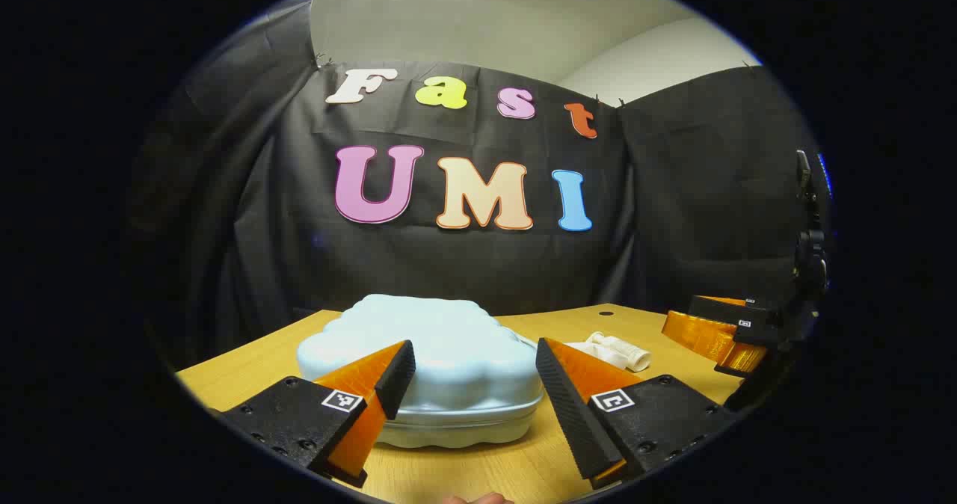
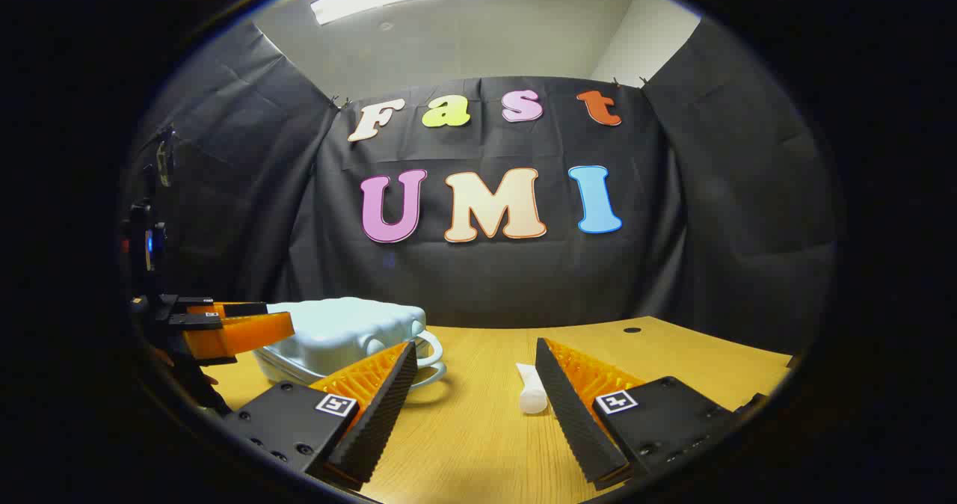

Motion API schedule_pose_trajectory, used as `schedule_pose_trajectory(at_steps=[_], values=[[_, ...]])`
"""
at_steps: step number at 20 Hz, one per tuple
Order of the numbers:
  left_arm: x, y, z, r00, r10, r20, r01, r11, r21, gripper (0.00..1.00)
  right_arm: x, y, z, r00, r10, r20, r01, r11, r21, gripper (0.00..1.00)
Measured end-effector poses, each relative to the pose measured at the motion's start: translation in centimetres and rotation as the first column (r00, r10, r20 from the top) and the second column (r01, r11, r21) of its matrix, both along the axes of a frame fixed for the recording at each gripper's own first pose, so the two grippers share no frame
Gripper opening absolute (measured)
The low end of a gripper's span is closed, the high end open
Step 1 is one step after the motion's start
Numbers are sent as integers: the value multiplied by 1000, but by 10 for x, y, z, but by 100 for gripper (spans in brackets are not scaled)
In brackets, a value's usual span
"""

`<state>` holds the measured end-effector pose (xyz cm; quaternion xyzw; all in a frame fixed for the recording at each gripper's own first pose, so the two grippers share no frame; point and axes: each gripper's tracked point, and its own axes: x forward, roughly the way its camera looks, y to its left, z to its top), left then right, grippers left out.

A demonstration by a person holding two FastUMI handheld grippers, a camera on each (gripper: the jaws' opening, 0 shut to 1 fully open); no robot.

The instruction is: First open the suitcase, pack the skin care products into it, and then close the suitcase.

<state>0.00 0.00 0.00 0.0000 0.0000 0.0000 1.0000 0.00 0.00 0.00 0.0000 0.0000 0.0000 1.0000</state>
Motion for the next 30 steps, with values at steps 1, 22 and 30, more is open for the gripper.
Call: schedule_pose_trajectory(at_steps=[1, 22, 30], values=[[-1, 0, 1, 1000, 1, -1, -1, 1000, 0, 95, 1, 0, 1, 1000, 1, 0, -1, 1000, -1, 100], [8, -4, 18, 999, -26, -21, 25, 999, -29, 94, 3, -5, -9, 1000, -7, -29, 6, 999, -49, 100], [56, -40, 42, 960, -243, -136, 225, 964, -139, 94, 0, -28, -6, 998, -53, -27, 51, 997, -65, 100]])
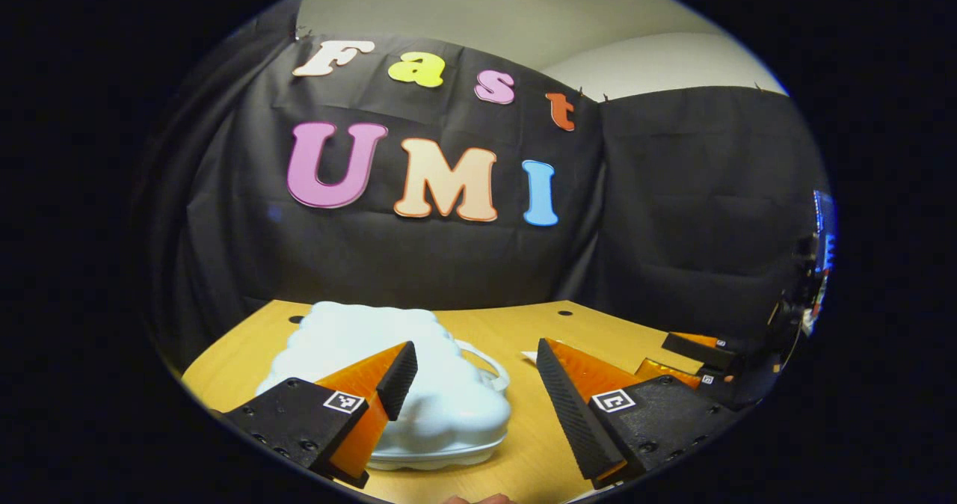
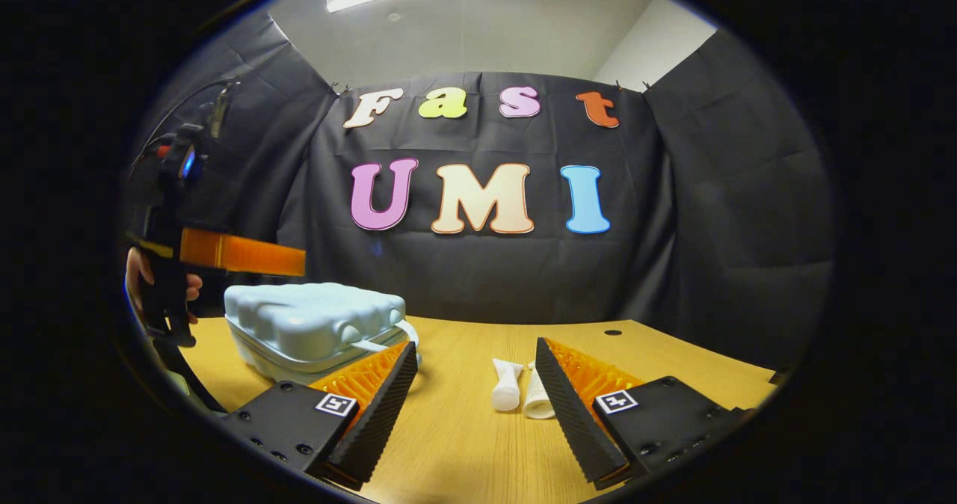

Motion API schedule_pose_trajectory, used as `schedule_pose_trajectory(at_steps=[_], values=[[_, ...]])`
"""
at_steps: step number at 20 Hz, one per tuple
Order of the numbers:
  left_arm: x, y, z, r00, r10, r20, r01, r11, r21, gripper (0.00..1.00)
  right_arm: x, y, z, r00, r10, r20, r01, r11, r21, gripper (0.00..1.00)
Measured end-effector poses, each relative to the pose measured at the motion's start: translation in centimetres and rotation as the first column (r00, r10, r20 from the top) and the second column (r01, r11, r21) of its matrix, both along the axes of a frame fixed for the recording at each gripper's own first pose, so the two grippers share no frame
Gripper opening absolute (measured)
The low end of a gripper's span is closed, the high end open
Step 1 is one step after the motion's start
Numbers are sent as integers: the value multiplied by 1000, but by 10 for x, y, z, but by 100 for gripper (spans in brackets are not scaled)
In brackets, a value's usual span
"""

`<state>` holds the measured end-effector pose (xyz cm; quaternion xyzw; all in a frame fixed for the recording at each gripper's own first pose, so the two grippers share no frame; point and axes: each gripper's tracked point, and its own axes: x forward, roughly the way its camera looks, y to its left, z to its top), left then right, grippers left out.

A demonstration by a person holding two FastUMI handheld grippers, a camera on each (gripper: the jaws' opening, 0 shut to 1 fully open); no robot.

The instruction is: First open the suitcase, pack the skin care products into it, and then close the suitcase.

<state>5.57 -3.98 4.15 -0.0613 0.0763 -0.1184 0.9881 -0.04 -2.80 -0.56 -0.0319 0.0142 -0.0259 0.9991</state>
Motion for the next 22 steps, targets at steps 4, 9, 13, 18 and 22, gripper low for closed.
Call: schedule_pose_trajectory(at_steps=[4, 9, 13, 18, 22], values=[[34, -13, -1, 988, -72, -135, 66, 997, -49, 95, 0, -9, -1, 1000, -16, -9, 16, 1000, 6, 100], [76, -24, -27, 951, -92, -295, 83, 996, -44, 95, -1, -18, 2, 1000, -29, -6, 29, 1000, -3, 100], [93, -42, -52, 882, -126, -453, 108, 992, -66, 96, -3, -27, 0, 999, -44, -15, 44, 999, 16, 100], [107, -56, -72, 794, -112, -597, 111, 993, -38, 95, -6, -44, 6, 997, -79, -7, 79, 997, 23, 100], [109, -58, -92, 707, -61, -705, 104, 994, 17, 95, -8, -47, 8, 996, -93, -6, 93, 996, 10, 100]])
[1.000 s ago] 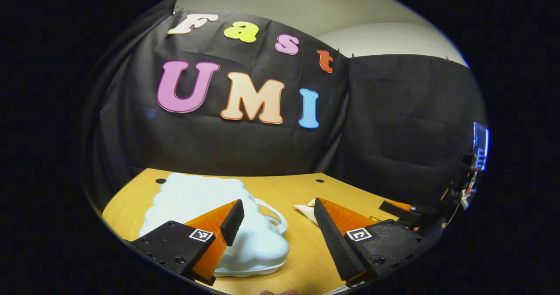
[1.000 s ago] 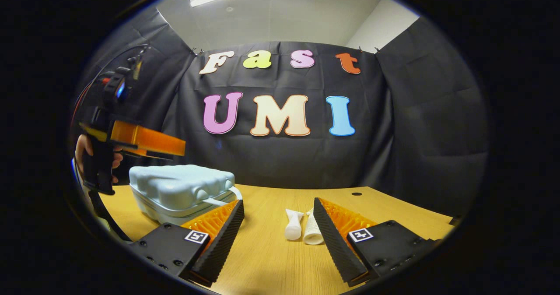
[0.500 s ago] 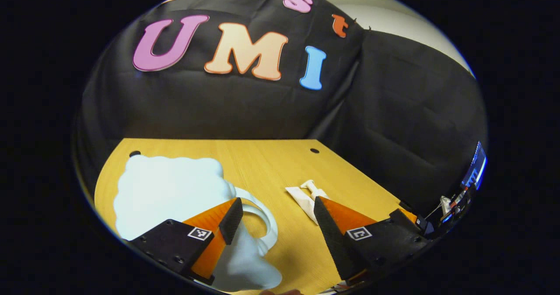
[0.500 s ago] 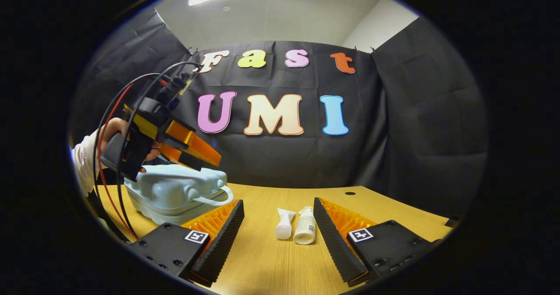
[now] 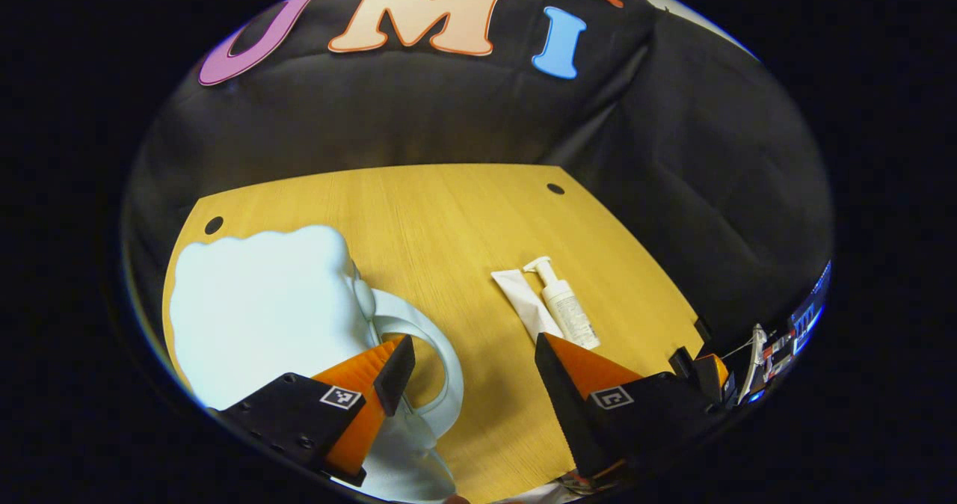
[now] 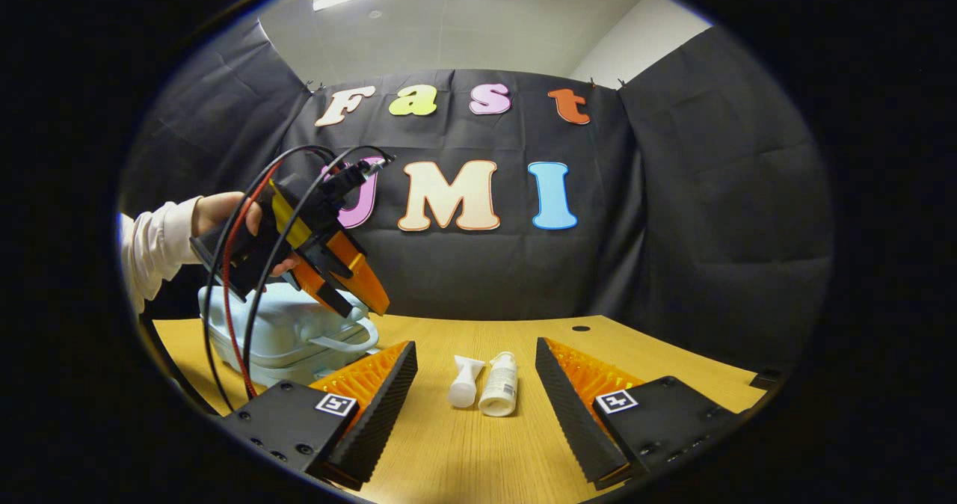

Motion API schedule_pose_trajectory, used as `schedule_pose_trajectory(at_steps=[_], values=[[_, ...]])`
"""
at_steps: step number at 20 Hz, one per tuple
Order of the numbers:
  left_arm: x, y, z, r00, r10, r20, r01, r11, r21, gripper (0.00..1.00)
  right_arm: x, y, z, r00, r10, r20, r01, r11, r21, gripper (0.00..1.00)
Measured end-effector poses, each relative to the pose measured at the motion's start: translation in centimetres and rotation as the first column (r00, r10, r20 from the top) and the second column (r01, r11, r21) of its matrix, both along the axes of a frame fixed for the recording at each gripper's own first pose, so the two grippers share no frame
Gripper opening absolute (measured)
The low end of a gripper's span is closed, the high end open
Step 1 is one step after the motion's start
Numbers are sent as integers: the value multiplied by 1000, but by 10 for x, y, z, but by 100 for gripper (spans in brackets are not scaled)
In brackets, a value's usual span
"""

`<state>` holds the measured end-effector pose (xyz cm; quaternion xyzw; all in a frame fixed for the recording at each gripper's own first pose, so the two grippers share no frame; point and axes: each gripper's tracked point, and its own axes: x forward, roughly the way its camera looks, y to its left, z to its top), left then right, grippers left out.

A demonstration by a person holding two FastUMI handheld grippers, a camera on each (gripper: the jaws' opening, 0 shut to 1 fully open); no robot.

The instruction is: First open the suitcase, pack the skin care products into it, and then close the suitcase.

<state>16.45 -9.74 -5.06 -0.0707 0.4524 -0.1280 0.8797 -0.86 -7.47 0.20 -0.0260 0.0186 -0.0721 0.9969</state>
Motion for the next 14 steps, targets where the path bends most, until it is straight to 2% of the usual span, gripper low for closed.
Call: schedule_pose_trajectory(at_steps=[2, 6, 14], values=[[-3, 2, -13, 997, 9, -71, -6, 999, 39, 95, 0, 2, 1, 1000, 6, 3, -6, 1000, 2, 100], [1, 0, -30, 986, 32, -163, -16, 995, 100, 88, -1, 1, 2, 1000, 6, 2, -6, 1000, -5, 100], [2, -2, -63, 937, 113, -331, -41, 975, 216, 87, -6, -4, 11, 1000, -2, 19, 2, 1000, 1, 100]])
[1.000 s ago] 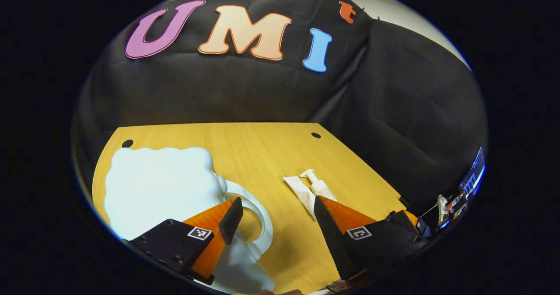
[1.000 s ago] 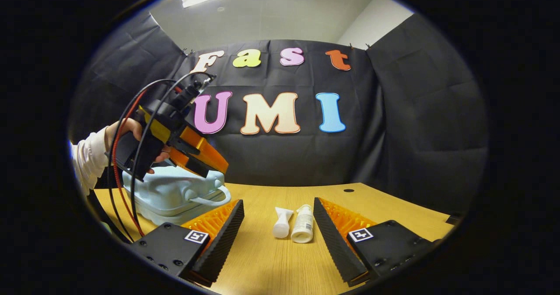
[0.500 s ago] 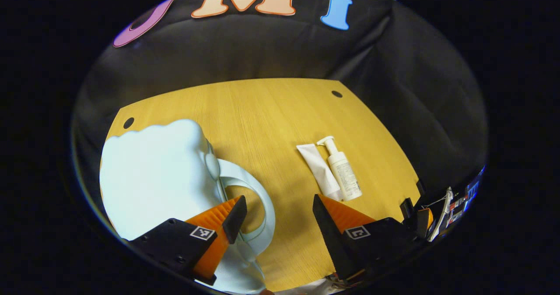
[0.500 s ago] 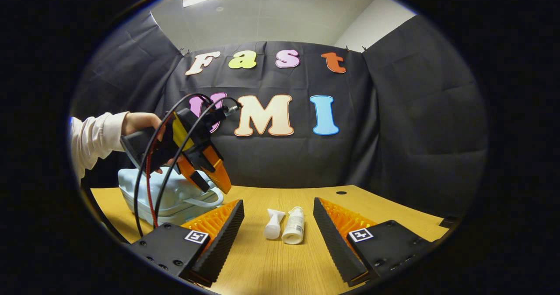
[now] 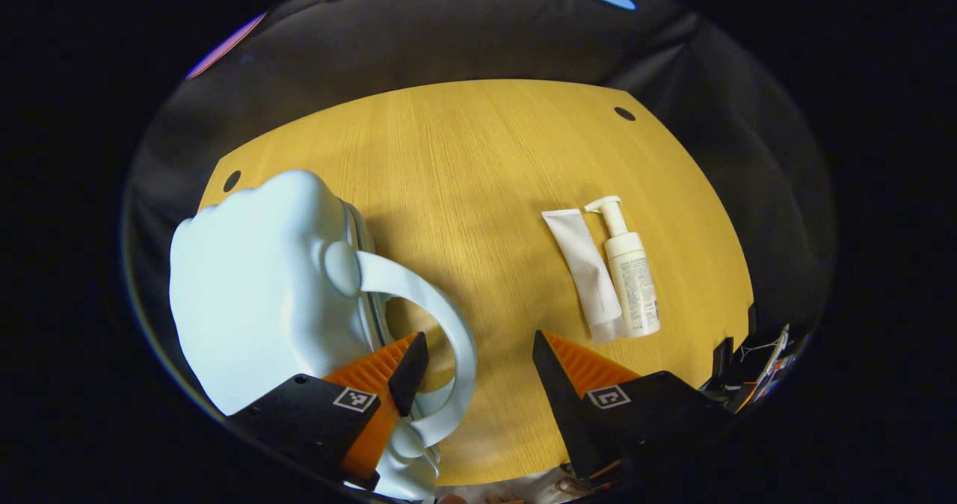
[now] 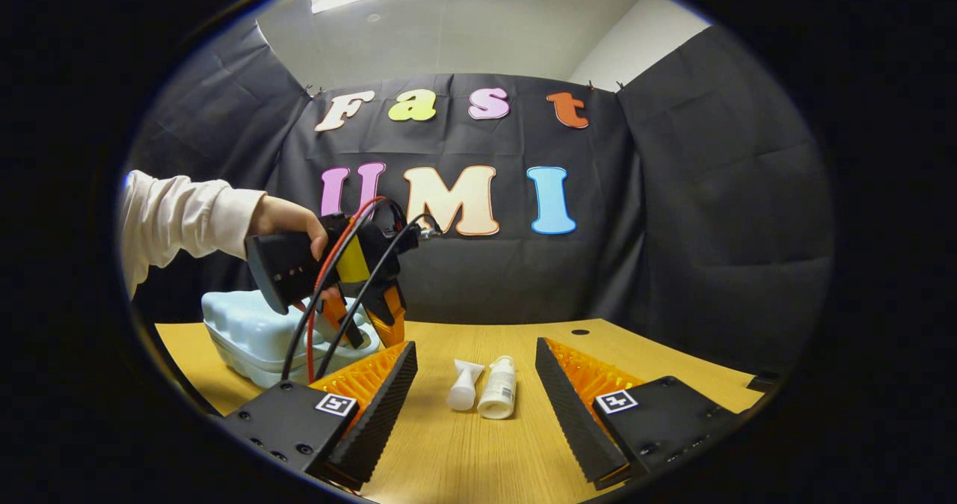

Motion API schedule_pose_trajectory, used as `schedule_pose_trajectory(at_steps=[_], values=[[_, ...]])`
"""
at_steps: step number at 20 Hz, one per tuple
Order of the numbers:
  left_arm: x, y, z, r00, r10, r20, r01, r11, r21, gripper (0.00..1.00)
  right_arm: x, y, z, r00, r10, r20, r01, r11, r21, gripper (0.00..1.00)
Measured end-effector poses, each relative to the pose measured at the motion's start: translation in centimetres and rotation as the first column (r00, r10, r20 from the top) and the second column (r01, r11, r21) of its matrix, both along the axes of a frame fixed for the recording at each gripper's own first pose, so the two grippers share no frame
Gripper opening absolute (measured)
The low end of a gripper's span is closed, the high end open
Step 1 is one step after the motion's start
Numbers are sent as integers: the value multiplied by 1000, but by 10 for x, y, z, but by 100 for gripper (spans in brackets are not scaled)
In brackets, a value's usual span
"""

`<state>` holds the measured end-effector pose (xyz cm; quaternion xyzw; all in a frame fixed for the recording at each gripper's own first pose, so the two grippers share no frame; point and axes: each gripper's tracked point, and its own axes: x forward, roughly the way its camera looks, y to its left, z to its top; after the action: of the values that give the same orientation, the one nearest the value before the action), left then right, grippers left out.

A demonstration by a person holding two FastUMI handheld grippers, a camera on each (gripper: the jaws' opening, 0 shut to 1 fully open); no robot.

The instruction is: First open the suitcase, pack the skin care products into it, and then close the suitcase.

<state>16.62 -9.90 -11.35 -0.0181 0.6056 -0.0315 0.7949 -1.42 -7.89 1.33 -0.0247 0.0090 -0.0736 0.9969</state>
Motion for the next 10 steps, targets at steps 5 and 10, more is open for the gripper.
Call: schedule_pose_trajectory(at_steps=[5, 10], values=[[3, 9, -18, 998, 40, -39, -39, 999, 20, 61, -2, -4, 3, 1000, -4, 7, 4, 1000, 5, 100], [-1, 16, -32, 993, 80, -86, -80, 997, 1, 38, -4, -9, 6, 1000, -9, 13, 9, 1000, 27, 100]])
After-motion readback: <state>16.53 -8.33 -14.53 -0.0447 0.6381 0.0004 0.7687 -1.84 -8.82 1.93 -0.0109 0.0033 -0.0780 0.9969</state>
